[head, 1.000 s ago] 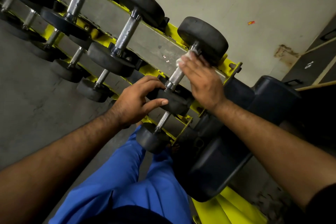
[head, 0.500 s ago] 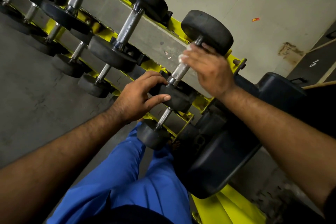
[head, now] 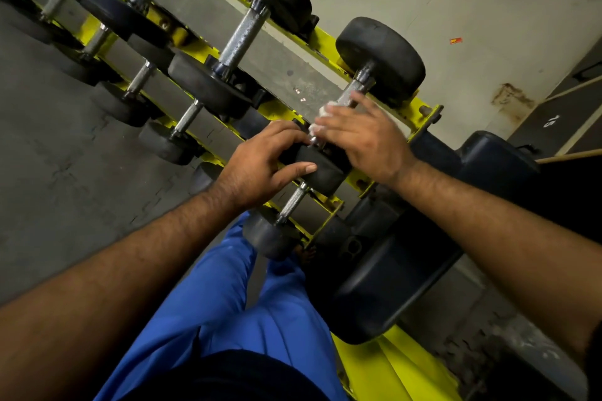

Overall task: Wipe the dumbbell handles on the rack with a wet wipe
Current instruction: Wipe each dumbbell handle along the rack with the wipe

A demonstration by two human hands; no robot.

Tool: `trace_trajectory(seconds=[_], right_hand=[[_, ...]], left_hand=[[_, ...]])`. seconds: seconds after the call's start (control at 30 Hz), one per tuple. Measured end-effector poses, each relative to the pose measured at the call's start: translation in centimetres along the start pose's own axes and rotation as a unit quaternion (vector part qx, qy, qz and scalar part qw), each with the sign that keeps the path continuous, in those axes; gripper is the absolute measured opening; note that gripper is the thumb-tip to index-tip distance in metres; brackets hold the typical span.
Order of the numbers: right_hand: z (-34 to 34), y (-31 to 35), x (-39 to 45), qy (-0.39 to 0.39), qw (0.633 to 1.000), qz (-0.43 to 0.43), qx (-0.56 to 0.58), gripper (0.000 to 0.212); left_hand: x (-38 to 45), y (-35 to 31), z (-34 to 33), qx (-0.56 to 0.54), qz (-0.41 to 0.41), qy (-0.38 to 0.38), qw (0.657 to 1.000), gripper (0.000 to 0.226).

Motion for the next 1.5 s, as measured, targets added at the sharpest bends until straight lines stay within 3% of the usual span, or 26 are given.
trace_trajectory(seconds=[0.1, 0.23, 0.37, 0.5, 0.6, 0.73, 0.87, 0.93, 1.07, 1.17, 1.3, 1.43, 1.5], right_hand=[[-0.3, 0.3, 0.2, -0.045, 0.994, -0.094, 0.011, 0.036], [-1.0, 1.4, -0.8, 0.002, 1.000, -0.018, 0.011, 0.037], [0.0, 0.2, 0.4, -0.042, 0.987, -0.155, -0.002, 0.045], [-0.1, 1.7, 0.1, 0.028, 0.995, -0.099, -0.012, 0.046], [0.8, 0.5, 0.8, 0.005, 0.978, -0.210, -0.020, 0.053], [1.2, 1.7, 1.0, 0.052, 0.986, -0.160, -0.013, 0.051], [3.1, 1.6, 2.3, 0.085, 0.961, -0.262, -0.031, 0.045], [3.3, 2.2, 3.3, 0.125, 0.960, -0.246, -0.048, 0.042], [4.4, 2.1, 4.8, 0.200, 0.930, -0.295, -0.083, 0.027], [3.8, 3.4, 5.6, 0.267, 0.923, -0.259, -0.102, 0.023], [5.4, 2.3, 6.0, 0.261, 0.911, -0.301, -0.107, 0.028], [5.1, 4.2, 5.5, 0.305, 0.923, -0.205, -0.112, 0.034], [6.0, 3.1, 5.1, 0.294, 0.924, -0.225, -0.098, 0.042]], left_hand=[[0.0, 0.0, 0.1, -0.003, 0.002, 0.005, 1.000, 0.052], [0.0, -0.1, -0.2, 0.005, -0.008, -0.002, 1.000, 0.053], [-0.1, 0.0, -0.3, 0.005, -0.003, 0.000, 1.000, 0.044], [0.0, -0.1, -0.3, 0.014, -0.002, 0.008, 1.000, 0.047], [0.1, 0.0, -0.3, 0.011, -0.006, 0.006, 1.000, 0.049], [0.0, -0.5, -0.5, 0.031, -0.008, 0.003, 0.999, 0.055], [-0.1, -1.2, -1.1, 0.071, -0.021, -0.013, 0.997, 0.054], [-0.1, -1.5, -1.0, 0.091, -0.023, -0.016, 0.995, 0.054], [0.1, -1.3, 0.8, 0.078, -0.031, 0.054, 0.995, 0.050], [0.9, 0.7, 3.2, 0.005, -0.007, 0.085, 0.996, 0.054], [2.2, 2.4, 4.2, -0.021, -0.004, 0.165, 0.986, 0.056], [2.7, 2.8, 3.7, -0.046, -0.023, 0.167, 0.985, 0.053], [2.9, 3.1, 3.5, -0.052, -0.025, 0.176, 0.983, 0.057]])
Point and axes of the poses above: each hand's wrist, its own x-axis towards the middle knuckle, its own z-axis out of the back of the hand, y = z × x, the point moved 1 cm from there along x, towards the middle knuckle, and after that the axes turned 12 degrees about y, right-handed, at the moved point
